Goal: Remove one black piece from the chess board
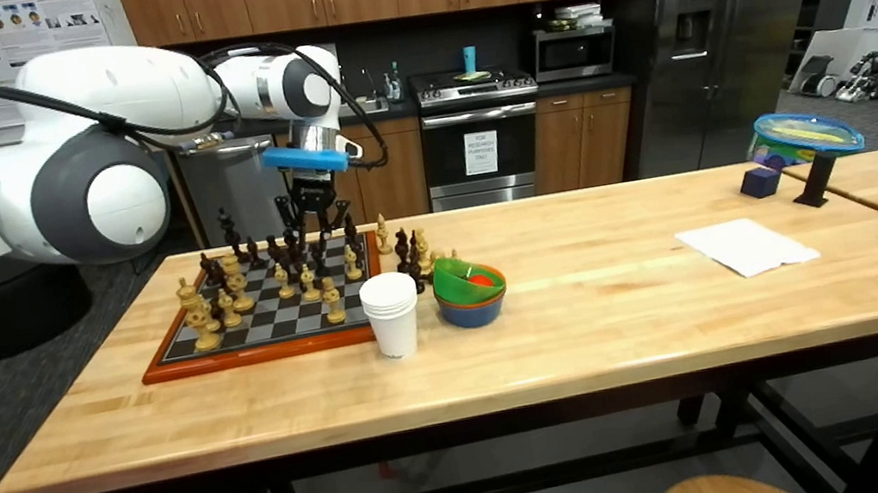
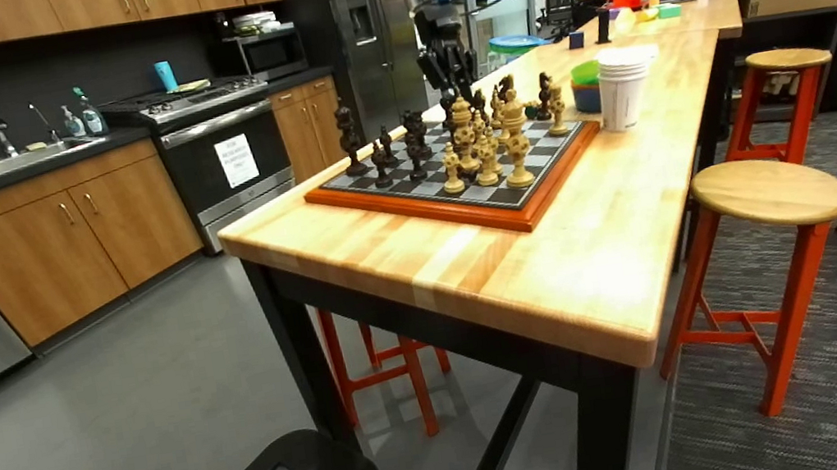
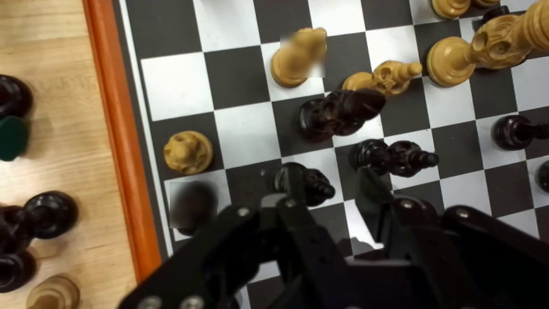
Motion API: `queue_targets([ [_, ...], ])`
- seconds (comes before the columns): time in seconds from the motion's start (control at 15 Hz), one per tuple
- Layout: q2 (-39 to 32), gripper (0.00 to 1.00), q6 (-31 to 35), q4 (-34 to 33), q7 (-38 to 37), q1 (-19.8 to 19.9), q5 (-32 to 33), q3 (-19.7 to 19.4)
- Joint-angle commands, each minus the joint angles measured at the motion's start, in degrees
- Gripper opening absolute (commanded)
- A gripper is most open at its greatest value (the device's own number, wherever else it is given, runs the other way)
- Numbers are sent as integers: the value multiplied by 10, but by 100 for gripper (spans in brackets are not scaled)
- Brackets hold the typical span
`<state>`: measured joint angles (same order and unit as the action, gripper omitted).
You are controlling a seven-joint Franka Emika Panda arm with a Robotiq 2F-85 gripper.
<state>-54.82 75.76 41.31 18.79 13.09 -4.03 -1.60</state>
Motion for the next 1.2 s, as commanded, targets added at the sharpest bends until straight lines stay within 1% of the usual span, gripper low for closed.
queue_targets([
  [0.0, -8, 8, -12, -28, -3, 5, -7, 3],
  [0.07, -5, 1, -8, -27, -6, 4, -8, 3],
  [0.2, 2, 0, 0, -24, -11, 1, -7, 2],
  [0.27, 6, 3, 3, -23, -13, 0, -7, 2],
  [0.53, 35, 3, 21, -14, -23, -3, -4, -1],
  [0.8, 85, 3, 52, 2, -48, -6, 0, -6],
  [1.0, 125, 3, 50, 12, -73, -8, 14, -18],
  [1.07, 82, 11, 47, -26, -54, -3, 5, -7],
  [1.13, 93, 11, 47, -24, -59, -3, 6, -9],
])
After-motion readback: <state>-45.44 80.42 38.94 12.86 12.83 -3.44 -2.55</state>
